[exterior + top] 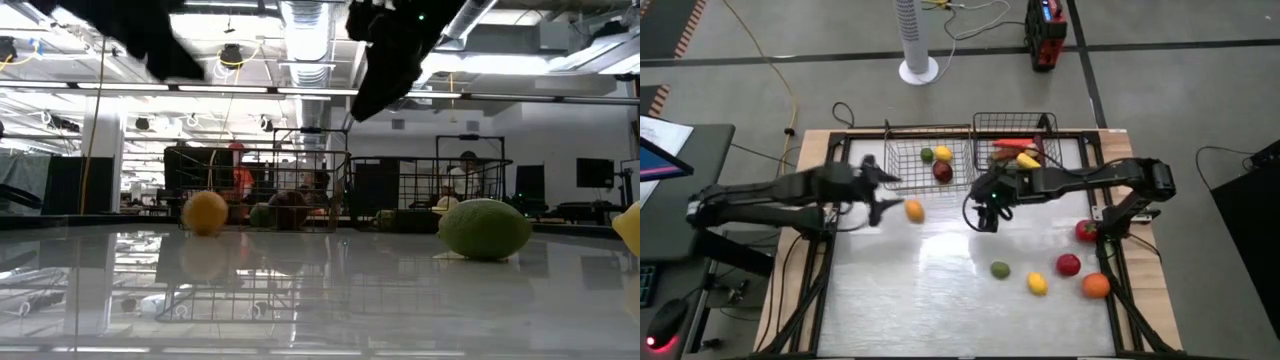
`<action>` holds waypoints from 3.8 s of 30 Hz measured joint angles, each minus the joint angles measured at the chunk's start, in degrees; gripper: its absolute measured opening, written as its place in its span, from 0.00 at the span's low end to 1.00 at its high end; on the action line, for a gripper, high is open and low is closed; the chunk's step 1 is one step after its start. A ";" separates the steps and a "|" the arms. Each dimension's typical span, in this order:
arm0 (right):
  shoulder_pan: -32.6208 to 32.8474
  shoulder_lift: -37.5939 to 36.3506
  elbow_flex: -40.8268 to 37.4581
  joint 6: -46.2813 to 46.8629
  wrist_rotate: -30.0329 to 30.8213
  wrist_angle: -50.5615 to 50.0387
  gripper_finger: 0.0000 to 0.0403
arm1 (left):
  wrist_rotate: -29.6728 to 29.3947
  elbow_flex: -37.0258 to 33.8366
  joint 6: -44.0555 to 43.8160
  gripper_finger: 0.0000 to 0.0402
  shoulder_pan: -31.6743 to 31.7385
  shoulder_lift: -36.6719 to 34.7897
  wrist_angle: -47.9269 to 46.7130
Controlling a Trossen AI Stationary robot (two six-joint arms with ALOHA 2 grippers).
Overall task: Sort produce into baskets
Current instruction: Put the lemon into the left wire basket, then put the lime into the left wire basket
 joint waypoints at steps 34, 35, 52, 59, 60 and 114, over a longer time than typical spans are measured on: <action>15.93 -1.26 -17.25 9.32 6.05 21.19 0.58 | -19.89 -0.13 -17.09 0.68 -19.03 35.10 -11.73; 16.18 -1.26 -17.25 9.32 6.19 21.19 0.58 | -19.44 -0.13 -19.29 0.68 -18.84 35.04 -11.82; 18.20 -0.45 -17.20 6.26 8.28 25.98 0.58 | -19.09 1.79 -30.57 0.78 -18.55 25.71 -23.19; 18.57 2.72 -17.20 5.64 7.86 28.30 0.58 | -17.65 -2.60 -30.62 0.85 -18.06 25.38 -21.11; 18.48 2.93 -17.20 5.66 7.79 28.41 0.58 | -16.48 -4.02 -30.42 0.85 -18.03 25.38 -18.68; 18.56 2.76 -17.20 4.16 7.74 30.90 0.58 | 0.86 9.09 -39.71 0.64 -18.11 26.97 -49.43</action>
